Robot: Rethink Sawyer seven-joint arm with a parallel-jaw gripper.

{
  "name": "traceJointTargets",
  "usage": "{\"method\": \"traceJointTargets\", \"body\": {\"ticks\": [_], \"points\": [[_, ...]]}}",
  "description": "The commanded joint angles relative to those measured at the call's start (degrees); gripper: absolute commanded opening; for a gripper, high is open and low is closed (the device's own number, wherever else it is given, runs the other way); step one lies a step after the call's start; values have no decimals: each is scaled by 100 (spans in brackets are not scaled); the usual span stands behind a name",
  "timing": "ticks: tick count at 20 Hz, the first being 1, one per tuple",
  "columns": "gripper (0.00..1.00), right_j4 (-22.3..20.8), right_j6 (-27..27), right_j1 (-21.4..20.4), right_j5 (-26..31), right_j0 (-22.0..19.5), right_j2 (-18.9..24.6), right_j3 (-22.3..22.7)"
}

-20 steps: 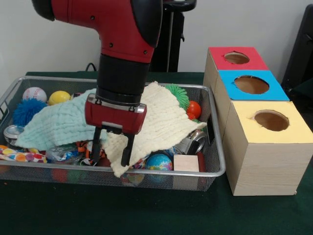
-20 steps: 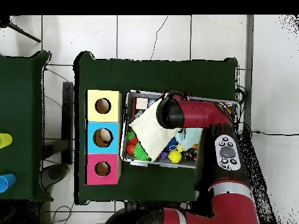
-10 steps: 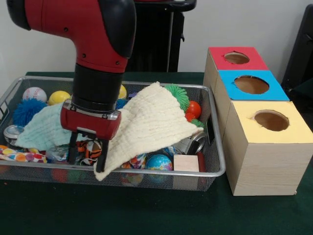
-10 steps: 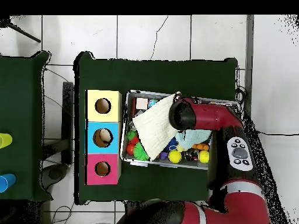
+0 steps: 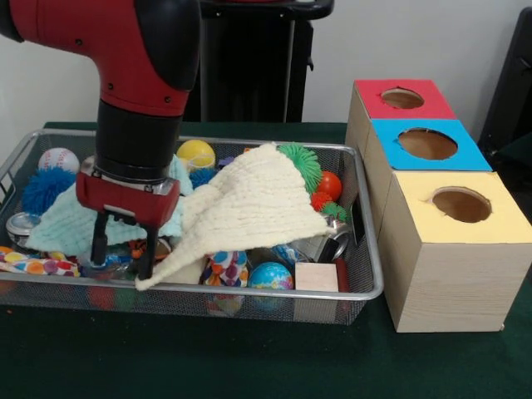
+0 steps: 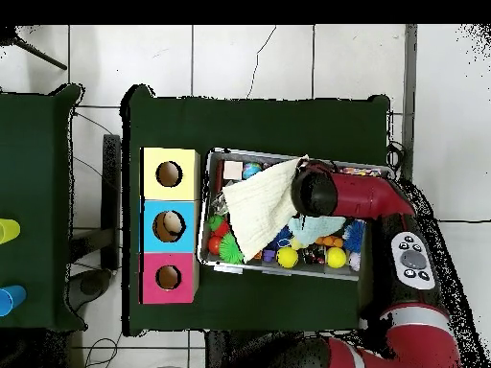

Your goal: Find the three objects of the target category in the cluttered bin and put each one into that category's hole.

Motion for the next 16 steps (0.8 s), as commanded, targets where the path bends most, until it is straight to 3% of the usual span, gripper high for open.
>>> {"method": "traceJointTargets", "body": {"ticks": [1,6,9,13,16], "points": [[100,-118,-948,29,1150,-301,700,917],[100,-122,-731,-151,793,-365,973,1133],[100,-243,-510,-274,236,-343,1105,1193],[100,-117,-610,-172,528,-437,1333,1224],[100,-86,-471,-117,348,-531,1451,1317]]}}
